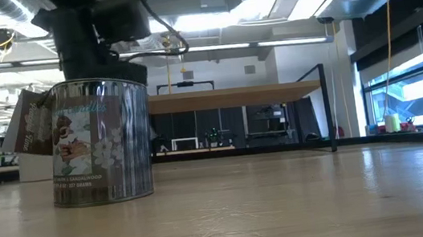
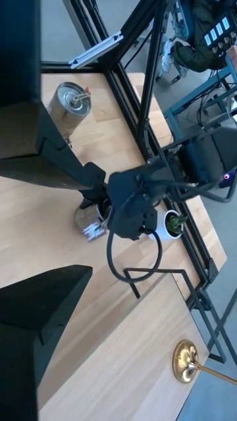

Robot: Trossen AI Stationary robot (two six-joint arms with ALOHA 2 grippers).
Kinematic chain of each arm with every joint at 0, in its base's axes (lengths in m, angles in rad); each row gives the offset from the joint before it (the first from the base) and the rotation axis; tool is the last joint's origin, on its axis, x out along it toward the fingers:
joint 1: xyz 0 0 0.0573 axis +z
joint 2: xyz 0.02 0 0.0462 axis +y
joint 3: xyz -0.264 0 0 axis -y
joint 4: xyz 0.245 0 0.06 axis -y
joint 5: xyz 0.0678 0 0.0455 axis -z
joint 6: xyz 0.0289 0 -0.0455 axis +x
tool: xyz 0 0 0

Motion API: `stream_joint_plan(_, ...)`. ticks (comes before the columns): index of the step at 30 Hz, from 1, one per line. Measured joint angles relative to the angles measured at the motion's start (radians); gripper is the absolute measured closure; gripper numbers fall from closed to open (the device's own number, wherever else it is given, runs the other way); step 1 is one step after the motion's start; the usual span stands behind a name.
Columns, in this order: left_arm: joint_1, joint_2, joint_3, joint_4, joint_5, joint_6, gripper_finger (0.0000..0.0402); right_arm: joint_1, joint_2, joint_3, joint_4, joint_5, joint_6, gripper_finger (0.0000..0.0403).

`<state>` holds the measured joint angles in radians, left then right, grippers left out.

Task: Pick & Place candle stick holders
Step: Put the top silver scented candle on the shelf

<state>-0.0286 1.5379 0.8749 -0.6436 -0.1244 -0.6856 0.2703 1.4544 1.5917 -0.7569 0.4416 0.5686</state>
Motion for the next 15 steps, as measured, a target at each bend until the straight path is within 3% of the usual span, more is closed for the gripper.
stream_joint_plan(15,-0.010,0.090,0.008,0.221,0.014,0.003,0.0030,0.000,0.000,0.000,-0.013,0.001,0.000,0.0199)
